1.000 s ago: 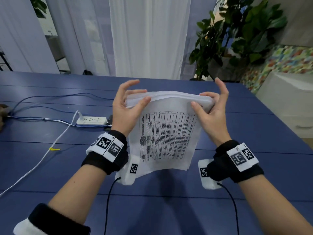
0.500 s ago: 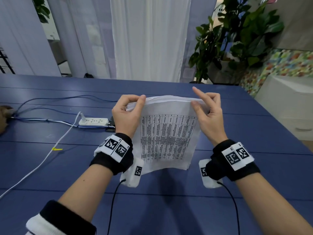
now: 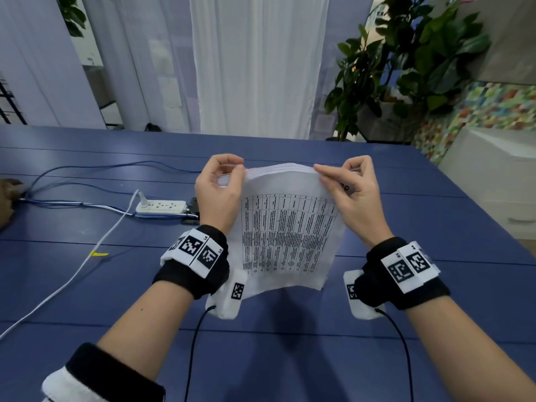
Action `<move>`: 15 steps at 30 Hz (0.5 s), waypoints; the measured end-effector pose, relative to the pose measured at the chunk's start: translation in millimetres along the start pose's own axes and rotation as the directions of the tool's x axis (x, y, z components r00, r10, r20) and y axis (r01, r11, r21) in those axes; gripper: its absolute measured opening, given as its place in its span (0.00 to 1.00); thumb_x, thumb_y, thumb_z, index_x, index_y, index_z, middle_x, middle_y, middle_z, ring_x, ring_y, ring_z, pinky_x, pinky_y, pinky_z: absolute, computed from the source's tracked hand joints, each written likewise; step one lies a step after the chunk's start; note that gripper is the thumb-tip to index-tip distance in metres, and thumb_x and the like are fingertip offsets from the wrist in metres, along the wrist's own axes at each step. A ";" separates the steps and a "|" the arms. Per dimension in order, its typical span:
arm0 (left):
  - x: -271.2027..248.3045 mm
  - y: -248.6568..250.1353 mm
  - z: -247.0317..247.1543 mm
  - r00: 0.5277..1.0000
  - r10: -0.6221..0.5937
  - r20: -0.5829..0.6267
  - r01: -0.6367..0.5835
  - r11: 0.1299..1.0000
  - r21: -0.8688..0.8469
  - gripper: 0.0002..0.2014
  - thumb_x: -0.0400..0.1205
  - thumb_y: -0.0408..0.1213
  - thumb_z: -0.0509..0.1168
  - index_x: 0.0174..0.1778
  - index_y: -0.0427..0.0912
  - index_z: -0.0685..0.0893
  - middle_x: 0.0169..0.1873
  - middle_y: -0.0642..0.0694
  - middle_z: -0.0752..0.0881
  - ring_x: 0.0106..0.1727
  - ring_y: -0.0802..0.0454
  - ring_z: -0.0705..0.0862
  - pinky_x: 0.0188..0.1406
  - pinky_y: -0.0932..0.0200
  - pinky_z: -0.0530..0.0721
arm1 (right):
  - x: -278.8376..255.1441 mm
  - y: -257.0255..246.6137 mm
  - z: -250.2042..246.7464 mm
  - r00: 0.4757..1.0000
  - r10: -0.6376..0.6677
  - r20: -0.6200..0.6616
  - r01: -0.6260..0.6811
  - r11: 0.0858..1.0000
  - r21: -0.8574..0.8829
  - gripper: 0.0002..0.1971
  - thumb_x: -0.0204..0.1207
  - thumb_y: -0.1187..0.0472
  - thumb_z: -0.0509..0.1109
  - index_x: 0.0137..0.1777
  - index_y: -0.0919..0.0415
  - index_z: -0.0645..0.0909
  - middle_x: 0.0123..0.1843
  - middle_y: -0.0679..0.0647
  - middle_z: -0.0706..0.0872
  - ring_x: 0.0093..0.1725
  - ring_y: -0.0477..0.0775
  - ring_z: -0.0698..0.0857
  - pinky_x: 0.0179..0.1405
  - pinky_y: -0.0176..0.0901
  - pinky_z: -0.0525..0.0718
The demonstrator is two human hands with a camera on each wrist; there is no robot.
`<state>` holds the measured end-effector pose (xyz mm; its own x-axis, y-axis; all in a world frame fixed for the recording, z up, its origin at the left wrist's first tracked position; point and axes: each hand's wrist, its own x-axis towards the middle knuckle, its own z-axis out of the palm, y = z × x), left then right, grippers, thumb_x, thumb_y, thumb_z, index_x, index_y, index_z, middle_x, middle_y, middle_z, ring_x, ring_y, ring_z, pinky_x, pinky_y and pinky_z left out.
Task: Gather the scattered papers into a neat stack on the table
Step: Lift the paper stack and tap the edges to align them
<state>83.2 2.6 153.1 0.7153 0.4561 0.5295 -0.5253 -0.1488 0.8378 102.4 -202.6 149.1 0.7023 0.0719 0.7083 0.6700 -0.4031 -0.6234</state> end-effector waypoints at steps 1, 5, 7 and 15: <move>1.4 -0.1 -0.1 1.000 -0.012 -0.025 0.011 0.999 -0.032 0.13 0.77 0.27 0.60 0.38 0.52 0.77 0.32 0.52 0.83 0.35 0.66 0.83 0.44 0.73 0.77 | 0.6 -0.8 -1.3 1.000 0.003 -0.002 -0.002 1.000 0.016 0.15 0.75 0.65 0.71 0.59 0.47 0.81 0.46 0.44 0.65 0.47 0.32 0.70 0.49 0.22 0.73; 1.0 -0.3 1.6 0.999 -0.044 -0.023 0.042 0.996 -0.077 0.07 0.82 0.34 0.58 0.49 0.53 0.71 0.33 0.50 0.86 0.39 0.61 0.84 0.53 0.66 0.77 | -2.0 10.2 -8.7 0.968 0.240 -0.080 -0.222 0.958 0.182 0.36 0.67 0.65 0.79 0.70 0.39 0.67 0.52 0.50 0.72 0.44 0.35 0.77 0.42 0.24 0.78; -2.6 -8.6 -4.6 0.996 -0.088 0.028 0.090 0.990 -0.104 0.21 0.76 0.56 0.65 0.58 0.49 0.69 0.43 0.48 0.86 0.44 0.65 0.83 0.58 0.67 0.76 | -10.1 21.3 -8.3 0.903 0.430 -0.015 -0.389 0.831 0.397 0.38 0.64 0.68 0.80 0.73 0.51 0.68 0.55 0.48 0.79 0.46 0.36 0.84 0.45 0.30 0.84; -31.7 -56.0 -24.9 0.891 -0.361 0.277 0.346 0.933 0.104 0.23 0.63 0.26 0.79 0.53 0.38 0.83 0.42 0.52 0.90 0.46 0.59 0.88 0.45 0.66 0.87 | -34.7 49.8 12.1 0.813 0.548 0.197 -0.579 0.726 0.371 0.13 0.63 0.72 0.78 0.48 0.62 0.86 0.39 0.44 0.92 0.44 0.42 0.90 0.54 0.44 0.87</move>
<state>78.5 18.3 86.0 0.9542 0.2169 0.2059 -0.1947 -0.0721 0.9782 114.3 -214.1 89.5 0.9854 0.0171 0.1695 0.1694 0.0042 -0.9855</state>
